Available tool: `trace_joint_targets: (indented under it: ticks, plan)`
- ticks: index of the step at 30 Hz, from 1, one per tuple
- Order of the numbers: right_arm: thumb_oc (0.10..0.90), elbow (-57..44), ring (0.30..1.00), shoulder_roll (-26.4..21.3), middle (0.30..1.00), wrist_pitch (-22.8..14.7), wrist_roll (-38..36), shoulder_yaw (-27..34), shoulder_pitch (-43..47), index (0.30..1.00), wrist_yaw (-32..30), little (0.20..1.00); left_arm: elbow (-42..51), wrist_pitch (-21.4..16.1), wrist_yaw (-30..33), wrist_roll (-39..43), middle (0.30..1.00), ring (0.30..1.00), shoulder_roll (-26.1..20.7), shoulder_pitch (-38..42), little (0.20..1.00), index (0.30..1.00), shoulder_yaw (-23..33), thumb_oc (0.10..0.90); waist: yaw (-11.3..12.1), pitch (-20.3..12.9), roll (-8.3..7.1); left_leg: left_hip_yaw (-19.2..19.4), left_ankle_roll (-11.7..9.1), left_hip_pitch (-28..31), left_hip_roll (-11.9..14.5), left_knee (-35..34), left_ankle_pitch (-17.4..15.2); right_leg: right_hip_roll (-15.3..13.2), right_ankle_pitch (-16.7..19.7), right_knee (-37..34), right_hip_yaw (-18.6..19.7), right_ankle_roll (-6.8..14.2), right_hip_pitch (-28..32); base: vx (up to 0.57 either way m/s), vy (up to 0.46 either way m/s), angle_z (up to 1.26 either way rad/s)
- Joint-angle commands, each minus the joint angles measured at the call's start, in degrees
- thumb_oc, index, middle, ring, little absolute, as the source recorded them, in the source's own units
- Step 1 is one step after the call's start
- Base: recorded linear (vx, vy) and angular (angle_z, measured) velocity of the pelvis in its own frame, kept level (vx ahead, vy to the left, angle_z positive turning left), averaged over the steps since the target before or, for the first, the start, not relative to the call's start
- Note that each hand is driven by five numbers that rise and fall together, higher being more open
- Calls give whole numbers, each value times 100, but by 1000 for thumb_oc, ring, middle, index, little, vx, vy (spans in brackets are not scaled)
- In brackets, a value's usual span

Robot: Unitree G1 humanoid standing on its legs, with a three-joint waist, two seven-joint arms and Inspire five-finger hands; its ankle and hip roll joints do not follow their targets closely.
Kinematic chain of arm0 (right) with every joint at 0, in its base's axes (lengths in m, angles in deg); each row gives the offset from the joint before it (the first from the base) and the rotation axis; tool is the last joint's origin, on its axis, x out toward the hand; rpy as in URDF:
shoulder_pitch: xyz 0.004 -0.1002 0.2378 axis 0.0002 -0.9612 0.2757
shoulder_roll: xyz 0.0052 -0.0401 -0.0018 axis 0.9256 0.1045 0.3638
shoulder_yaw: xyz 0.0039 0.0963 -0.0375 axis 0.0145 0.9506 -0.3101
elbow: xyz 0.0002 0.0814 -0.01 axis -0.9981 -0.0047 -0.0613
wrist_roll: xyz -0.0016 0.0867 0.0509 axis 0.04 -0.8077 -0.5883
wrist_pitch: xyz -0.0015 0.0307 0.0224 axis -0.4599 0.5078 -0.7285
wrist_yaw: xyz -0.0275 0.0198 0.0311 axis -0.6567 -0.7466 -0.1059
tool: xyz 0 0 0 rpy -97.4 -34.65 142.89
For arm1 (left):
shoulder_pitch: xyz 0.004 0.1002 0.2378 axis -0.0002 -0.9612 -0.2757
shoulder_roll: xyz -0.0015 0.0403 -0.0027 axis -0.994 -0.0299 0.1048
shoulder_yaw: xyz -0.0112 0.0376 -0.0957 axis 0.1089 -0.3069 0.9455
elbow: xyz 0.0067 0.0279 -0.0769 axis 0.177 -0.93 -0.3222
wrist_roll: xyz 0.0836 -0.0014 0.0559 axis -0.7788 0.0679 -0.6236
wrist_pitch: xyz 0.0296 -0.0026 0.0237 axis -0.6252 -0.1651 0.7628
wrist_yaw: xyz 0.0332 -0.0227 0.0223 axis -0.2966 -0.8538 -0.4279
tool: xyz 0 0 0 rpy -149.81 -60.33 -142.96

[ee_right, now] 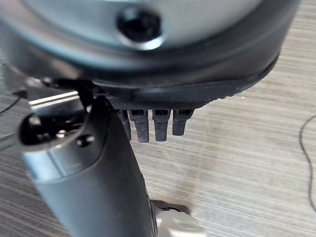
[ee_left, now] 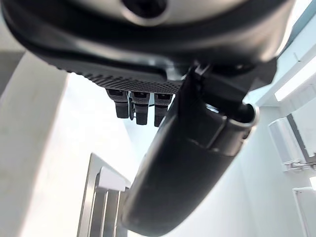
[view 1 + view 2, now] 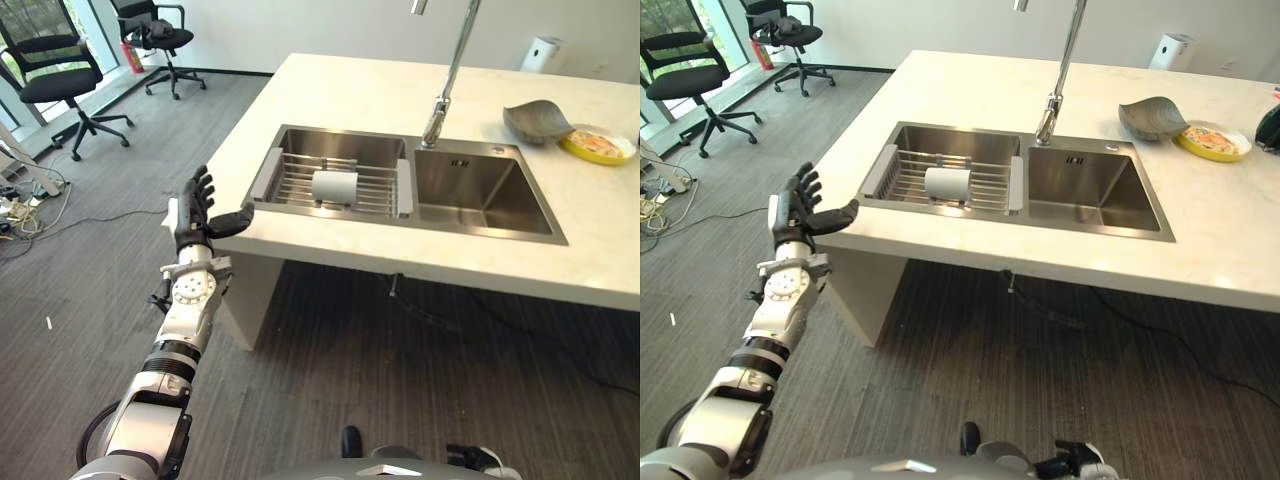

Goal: Place the dishes in the dishwasher.

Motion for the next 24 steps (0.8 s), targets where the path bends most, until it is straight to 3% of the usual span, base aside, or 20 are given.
trace_joint_targets:
  ticks: [1, 2, 3, 5, 6, 9, 11, 19, 24]
  plan:
    - [800, -165, 900, -263, 900, -175, -92, -120, 105, 900, 24, 900, 816, -508, -113, -385, 900, 900, -445, 683, 900, 900, 127, 800, -32, -57, -43, 675, 430, -267, -101, -1392, 585, -380, -433, 58, -72, 904, 609, 225, -10, 15]
    - [800, -203, 900, -291, 900, -203, -98, -163, 200, 900, 40, 900, 805, -463, -76, -941, 900, 900, -579, 717, 900, 900, 10, 800, 27, -128, -69, 1008, 589, -368, -30, -2285, 264, -447, -450, -134, -147, 994, 739, 193, 41, -1]
    - [800, -193, 900, -314, 900, -204, -113, -157, 214, 900, 19, 900, 839, -445, -55, -1156, 900, 900, -636, 716, 900, 900, -64, 800, 77, -146, -45, 1029, 632, -402, -74, -2667, 275, -430, -461, -203, -129, 1032, 807, 197, 39, -13]
    - [800, -192, 900, -313, 900, -205, -113, -155, 209, 900, 18, 900, 842, -442, -47, -1168, 900, 900, -630, 713, 900, 900, -69, 800, 86, -144, -54, 1036, 639, -359, -88, -2721, 290, -442, -466, -217, -124, 1039, 830, 70, 27, -14]
    - [800, -215, 900, -377, 900, -232, -139, -134, 309, 900, 25, 900, 871, -454, -19, -1446, 900, 900, -733, 646, 900, 900, -101, 800, 96, -182, 6, 848, 607, -276, -122, -2843, 332, -437, -452, -316, -48, 1081, 861, 97, 57, 6]
    - [800, -214, 900, -354, 900, -243, -113, -99, 281, 900, 63, 900, 1141, -392, -132, -1666, 900, 900, -826, 518, 900, 900, -50, 800, 61, -302, 63, 911, 677, -23, -122, -3364, 277, -430, -396, -414, -3, 1116, 821, 53, 48, -51]
    - [800, -164, 900, -264, 900, -223, -33, -106, 173, 900, 172, 900, 1288, -277, -318, -2313, 900, 900, -1081, 385, 900, 900, -276, 800, -17, -445, 97, 993, 730, 373, -145, -3954, 339, -414, -316, -292, 48, 1149, 768, 100, 69, -17]
    - [800, -197, 900, -109, 900, -211, 306, -403, 87, 900, 284, 900, 1491, -250, -566, -3270, 900, 900, -1387, 730, 900, 900, -875, 800, -69, -498, 80, 1052, 766, 390, -172, -4043, 289, -431, -326, -320, 16, 1197, 727, 12, 38, -5]
    - [800, -195, 900, -112, 900, -185, 426, -468, -30, 900, 336, 900, 1288, -15, -671, -4375, 900, 900, -1623, 1577, 900, 900, -1718, 800, -180, -461, 128, 1129, 841, 389, -238, -4043, 253, -446, -308, -227, 135, 1258, 641, -5, 43, -15]
